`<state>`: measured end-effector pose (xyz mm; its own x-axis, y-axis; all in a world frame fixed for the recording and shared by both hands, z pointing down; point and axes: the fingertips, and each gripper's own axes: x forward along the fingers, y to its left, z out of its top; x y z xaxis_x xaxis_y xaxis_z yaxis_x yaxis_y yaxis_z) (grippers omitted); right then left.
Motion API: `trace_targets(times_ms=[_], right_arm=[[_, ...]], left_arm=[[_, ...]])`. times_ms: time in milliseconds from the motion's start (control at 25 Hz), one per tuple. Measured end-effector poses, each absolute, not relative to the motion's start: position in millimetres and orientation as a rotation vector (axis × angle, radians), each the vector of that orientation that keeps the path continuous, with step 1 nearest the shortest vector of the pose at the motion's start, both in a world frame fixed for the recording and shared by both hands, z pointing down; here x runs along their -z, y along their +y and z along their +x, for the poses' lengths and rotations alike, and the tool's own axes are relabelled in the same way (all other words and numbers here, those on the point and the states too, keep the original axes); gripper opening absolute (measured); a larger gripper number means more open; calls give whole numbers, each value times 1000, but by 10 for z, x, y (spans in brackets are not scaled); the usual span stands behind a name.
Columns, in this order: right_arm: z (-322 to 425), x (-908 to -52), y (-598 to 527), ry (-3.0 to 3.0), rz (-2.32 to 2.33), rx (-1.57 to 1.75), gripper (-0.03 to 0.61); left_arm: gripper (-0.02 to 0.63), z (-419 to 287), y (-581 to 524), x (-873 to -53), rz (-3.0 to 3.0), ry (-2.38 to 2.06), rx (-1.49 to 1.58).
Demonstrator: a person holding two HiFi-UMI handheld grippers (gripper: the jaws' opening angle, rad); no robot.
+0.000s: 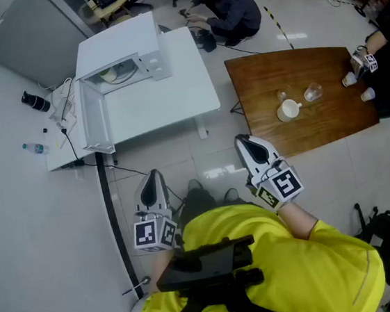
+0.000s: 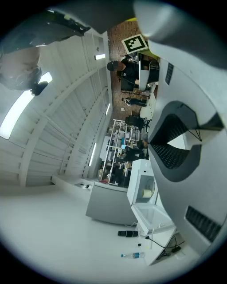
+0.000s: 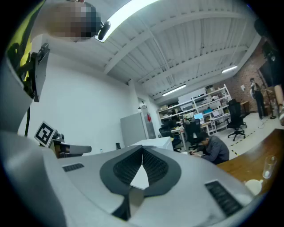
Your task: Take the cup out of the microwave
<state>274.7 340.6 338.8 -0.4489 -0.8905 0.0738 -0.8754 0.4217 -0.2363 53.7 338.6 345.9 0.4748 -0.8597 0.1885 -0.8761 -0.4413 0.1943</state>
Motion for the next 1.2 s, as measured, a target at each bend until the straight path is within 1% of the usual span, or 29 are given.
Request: trace_targets(times_ms=[320,720,880,1040,1080,1120,1200], right_arm=[[1984,-3522,2510,2682,-1512,407,7],[773,-3482,978,2748,-1472,432,8],[453,-3454,534,2739,-1498,405,8],[393,-3630,306,2746,-1516,426,8],[412,-3706,239,2750,-1520,442,7],[433,-3799,162,2755,-1519,467,7],[473,-4026,3,2764,-1496,545,7]], left_arm=[[0,-193,2721,-3636,2389,-1537,-40],[0,-946,1291,-3622,2490,-1451,-66],[0,-1029,909,-3664,2541,-1331,-71],[0,-937,586,-3936,2521,-1292,-93],[10,-883,462,-4022,2521,-1286,-77],[85,-822,311,-4141,2521,-1278,-61],[300,-719,-80,-4519,2504,-1288,-82]])
